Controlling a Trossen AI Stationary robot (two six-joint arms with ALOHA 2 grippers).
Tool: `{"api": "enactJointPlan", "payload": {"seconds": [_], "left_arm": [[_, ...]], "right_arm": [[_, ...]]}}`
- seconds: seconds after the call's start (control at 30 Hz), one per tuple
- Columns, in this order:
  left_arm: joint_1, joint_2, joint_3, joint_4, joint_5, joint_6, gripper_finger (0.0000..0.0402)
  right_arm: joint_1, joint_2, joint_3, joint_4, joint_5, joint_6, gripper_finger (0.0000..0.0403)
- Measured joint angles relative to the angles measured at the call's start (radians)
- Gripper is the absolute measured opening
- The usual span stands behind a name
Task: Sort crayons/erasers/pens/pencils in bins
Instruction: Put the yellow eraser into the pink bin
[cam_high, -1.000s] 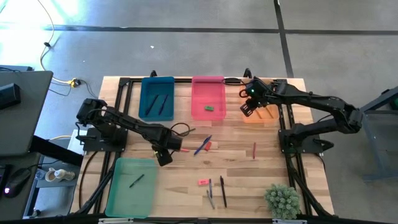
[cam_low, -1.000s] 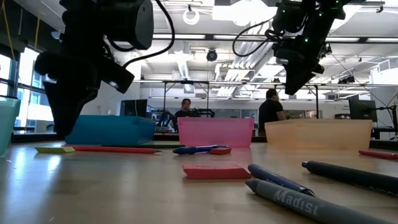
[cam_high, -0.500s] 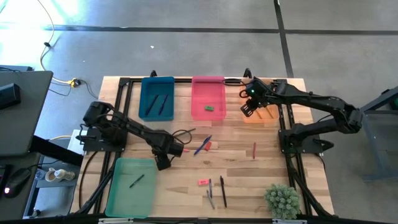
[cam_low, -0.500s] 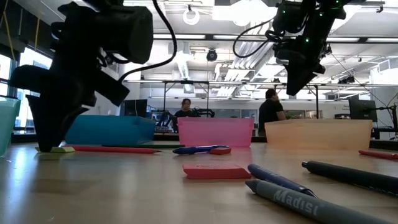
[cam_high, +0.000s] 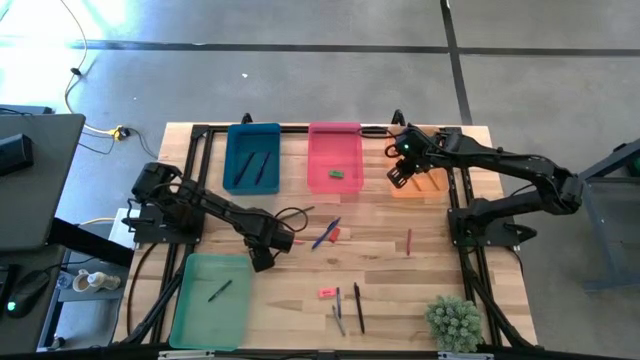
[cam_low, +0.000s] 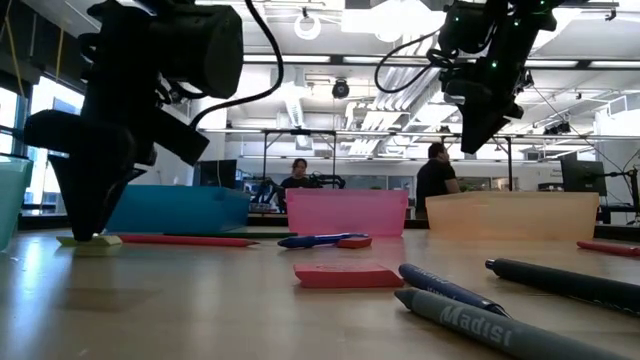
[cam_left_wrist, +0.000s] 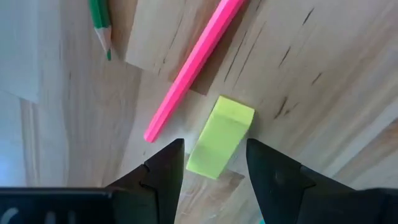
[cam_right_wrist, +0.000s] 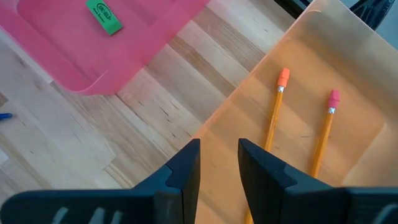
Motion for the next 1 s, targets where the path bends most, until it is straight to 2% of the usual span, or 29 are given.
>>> {"api": "enactJointPlan", "payload": {"seconds": [0.47,0.63,0.77,0.87,1.0], "left_arm": [[0.019,0.021,-0.011,0.015,-0.011,0.095,0.0161],[0.046,0.017,-0.047,0.059,0.083,0.109,0.0161],[0.049,0.016,-0.051,0.071,0.09,0.121,0.0159],[0.048,0.016,-0.052,0.076,0.09,0.122,0.0146],[0.047,0.016,-0.053,0.088,0.09,0.129,0.0106]], "right_arm": [[0.0,0.0,0.0,0.0,0.0,0.0,0.0098],[0.0,0.0,0.0,0.0,0.0,0.0,0.0098],[0.0,0.0,0.0,0.0,0.0,-0.002,0.0098],[0.0,0.0,0.0,0.0,0.0,-0.003,0.0098],[0.0,0.0,0.0,0.0,0.0,-0.003,0.0098]]}}
